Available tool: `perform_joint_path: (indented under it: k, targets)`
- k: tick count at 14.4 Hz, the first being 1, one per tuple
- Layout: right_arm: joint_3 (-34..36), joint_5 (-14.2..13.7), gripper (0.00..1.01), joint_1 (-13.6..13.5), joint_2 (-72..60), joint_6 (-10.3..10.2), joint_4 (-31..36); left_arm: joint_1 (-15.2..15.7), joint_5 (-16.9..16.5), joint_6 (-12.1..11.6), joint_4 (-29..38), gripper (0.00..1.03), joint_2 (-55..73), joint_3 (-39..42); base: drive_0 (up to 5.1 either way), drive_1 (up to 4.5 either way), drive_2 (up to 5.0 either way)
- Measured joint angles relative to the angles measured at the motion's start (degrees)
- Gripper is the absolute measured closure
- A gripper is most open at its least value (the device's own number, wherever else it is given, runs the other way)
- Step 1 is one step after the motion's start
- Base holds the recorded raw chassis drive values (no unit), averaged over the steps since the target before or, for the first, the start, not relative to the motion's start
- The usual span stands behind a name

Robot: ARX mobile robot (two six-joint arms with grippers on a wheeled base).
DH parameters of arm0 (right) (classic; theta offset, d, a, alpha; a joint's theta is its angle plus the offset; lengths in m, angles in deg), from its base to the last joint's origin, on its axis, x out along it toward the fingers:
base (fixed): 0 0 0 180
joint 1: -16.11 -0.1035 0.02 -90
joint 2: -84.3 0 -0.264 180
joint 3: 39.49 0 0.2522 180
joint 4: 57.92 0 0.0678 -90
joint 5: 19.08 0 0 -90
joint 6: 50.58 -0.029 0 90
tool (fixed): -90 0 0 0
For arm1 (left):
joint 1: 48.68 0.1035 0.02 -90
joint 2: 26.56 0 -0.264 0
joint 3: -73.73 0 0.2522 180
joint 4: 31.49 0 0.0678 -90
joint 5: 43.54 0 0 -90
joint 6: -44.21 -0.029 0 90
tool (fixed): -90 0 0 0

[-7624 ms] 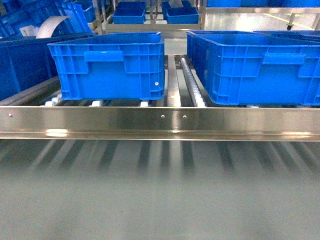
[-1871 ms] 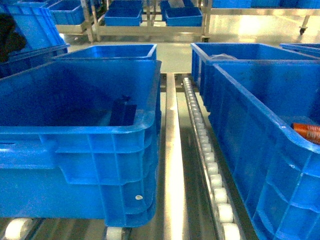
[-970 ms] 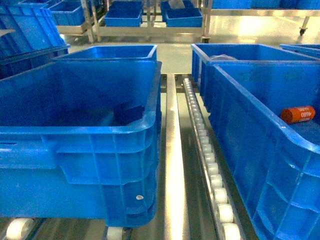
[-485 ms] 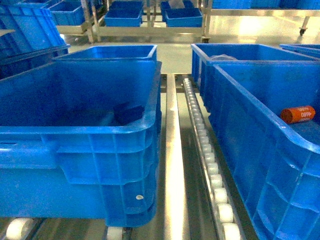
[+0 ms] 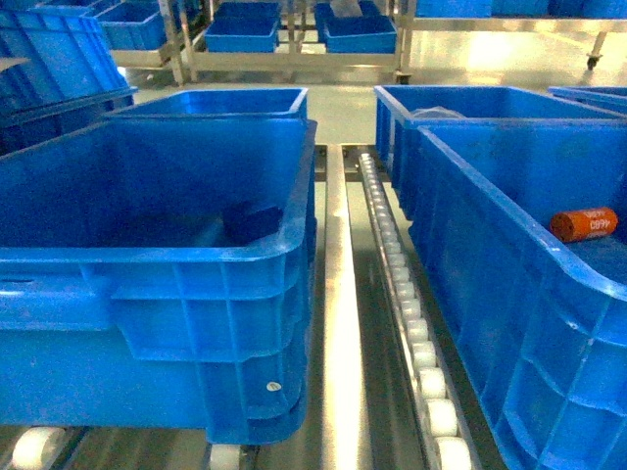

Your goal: Sort blue parts and orange caps into right shelf containers

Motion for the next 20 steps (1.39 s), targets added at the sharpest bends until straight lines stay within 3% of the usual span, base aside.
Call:
perform_joint_path:
  k: [3, 4, 5, 11, 16, 17, 20]
  targets:
    - [0.0, 0.0, 1.0, 0.0, 3.17, 0.0, -3.15, 0.0, 0.0, -0.02, -3.02, 1.01, -2.97, 0.0, 0.0, 0.0, 0.0]
    - [0.0, 0.0, 1.0, 0.0, 4.07, 0.0, -4.09, 0.0, 0.02, -0.02, -7.67, 1.01, -6.25, -0.15, 0.0, 0.0, 0.0]
    - [-0.02, 0.13, 1.0, 0.0, 9.03, -0.07, -12.09, 0.0, -0.09, -0.04, -13.94, 1.01, -11.72, -0.02, 0.0, 0.0, 0.0]
    - [-0.02, -0.02, 0.98, 0.0, 13.68, -0.17, -14.23, 0.0, 0.0, -0.13, -13.46, 1.0, -12.74, -0.02, 0.0, 0.0, 0.0]
    - [-0.02, -0.02, 0.33, 0.0, 13.68, -0.17, -14.23, 0.0, 0.0, -0.17, -13.46, 0.33, -12.74, -0.02, 0.0, 0.0, 0.0]
    - [-0.02, -0.02, 0.06, 0.0, 13.68, -0.17, -14.23, 0.0, 0.0, -0.17, -13.46, 0.08, -12.74, -0.02, 0.0, 0.0, 0.0]
    - [-0.02, -0.02, 0.03, 0.0, 13.68, -0.2, -14.23, 0.0, 0.0, -0.35, -13.46, 0.05, -12.74, -0.02, 0.0, 0.0, 0.0]
